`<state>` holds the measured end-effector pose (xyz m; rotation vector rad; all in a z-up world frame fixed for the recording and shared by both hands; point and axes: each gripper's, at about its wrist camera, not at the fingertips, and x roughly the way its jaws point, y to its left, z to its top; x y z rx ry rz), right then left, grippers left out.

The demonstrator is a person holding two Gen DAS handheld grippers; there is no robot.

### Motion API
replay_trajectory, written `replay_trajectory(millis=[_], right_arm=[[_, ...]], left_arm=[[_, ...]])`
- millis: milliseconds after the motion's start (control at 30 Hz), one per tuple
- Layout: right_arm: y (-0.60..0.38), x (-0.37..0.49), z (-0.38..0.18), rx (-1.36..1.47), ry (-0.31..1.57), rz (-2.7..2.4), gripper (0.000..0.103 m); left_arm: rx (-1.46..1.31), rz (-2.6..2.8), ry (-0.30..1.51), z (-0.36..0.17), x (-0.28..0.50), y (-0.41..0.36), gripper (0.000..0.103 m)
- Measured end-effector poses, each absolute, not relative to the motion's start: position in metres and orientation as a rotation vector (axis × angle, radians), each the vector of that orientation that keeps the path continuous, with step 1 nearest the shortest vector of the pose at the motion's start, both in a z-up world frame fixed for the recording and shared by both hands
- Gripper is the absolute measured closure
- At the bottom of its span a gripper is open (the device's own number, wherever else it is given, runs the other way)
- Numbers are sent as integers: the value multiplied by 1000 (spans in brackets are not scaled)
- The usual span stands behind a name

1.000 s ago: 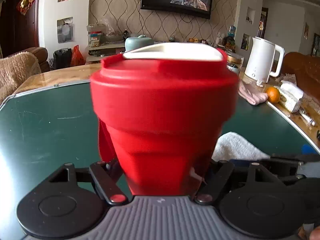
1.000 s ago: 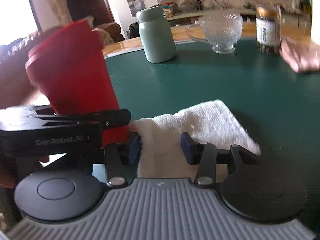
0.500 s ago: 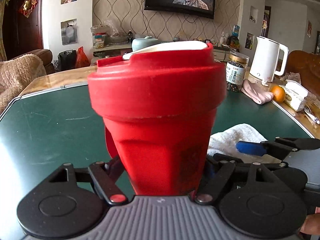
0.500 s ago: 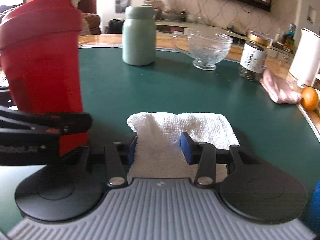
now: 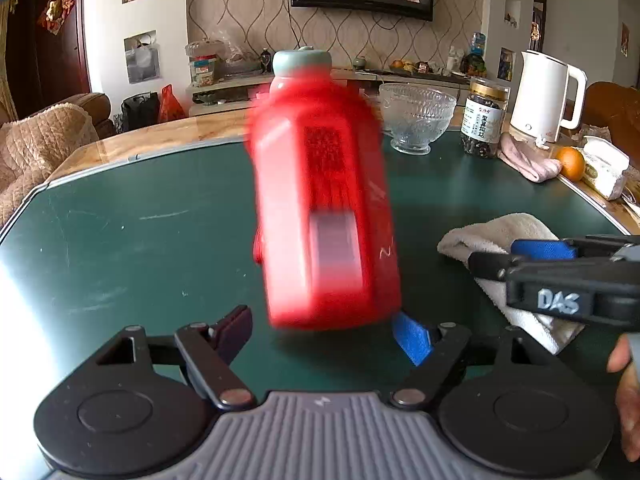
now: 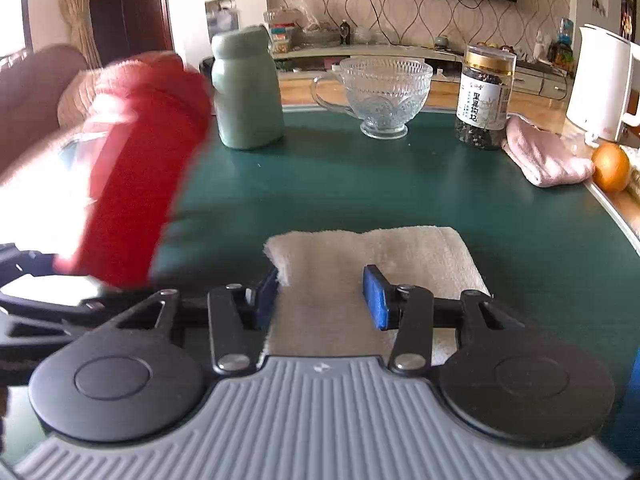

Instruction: Clean container

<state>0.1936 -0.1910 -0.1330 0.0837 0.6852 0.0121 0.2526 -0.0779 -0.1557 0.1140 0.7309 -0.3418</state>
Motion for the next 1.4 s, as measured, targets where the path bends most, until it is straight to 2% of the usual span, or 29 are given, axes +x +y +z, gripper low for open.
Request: replay_trajectory(millis=[233, 433, 533, 667, 733, 800, 1033, 1167, 1400], right_arm=[[-189, 159, -105, 99, 590, 32, 48], [-209, 146, -98, 131, 591, 40, 43], [-225, 157, -95, 224, 618, 89, 43], [-258, 178, -88, 466, 629, 190, 42], [-276, 195, -87, 587, 646, 248, 37], [-291, 217, -89, 679, 683, 310, 22], [-318, 297, -110, 779, 870, 327, 21], [-322, 331, -126, 815, 947, 371, 8], [-318, 370, -143, 846, 1042, 473, 3]], left_arm=[[117, -323, 729, -157, 233, -70, 18], [68, -293, 715, -153, 219, -45, 13], [-2, -323, 698, -141, 221, -32, 4], [-89, -420, 632, -109, 235, -24, 0], [-89, -483, 632, -95, 253, -29, 0], [-73, -560, 664, -87, 279, -40, 0], [28, -647, 775, -105, 338, -85, 0], [106, -642, 782, -110, 338, -115, 0], [260, -608, 800, -119, 351, -162, 1]])
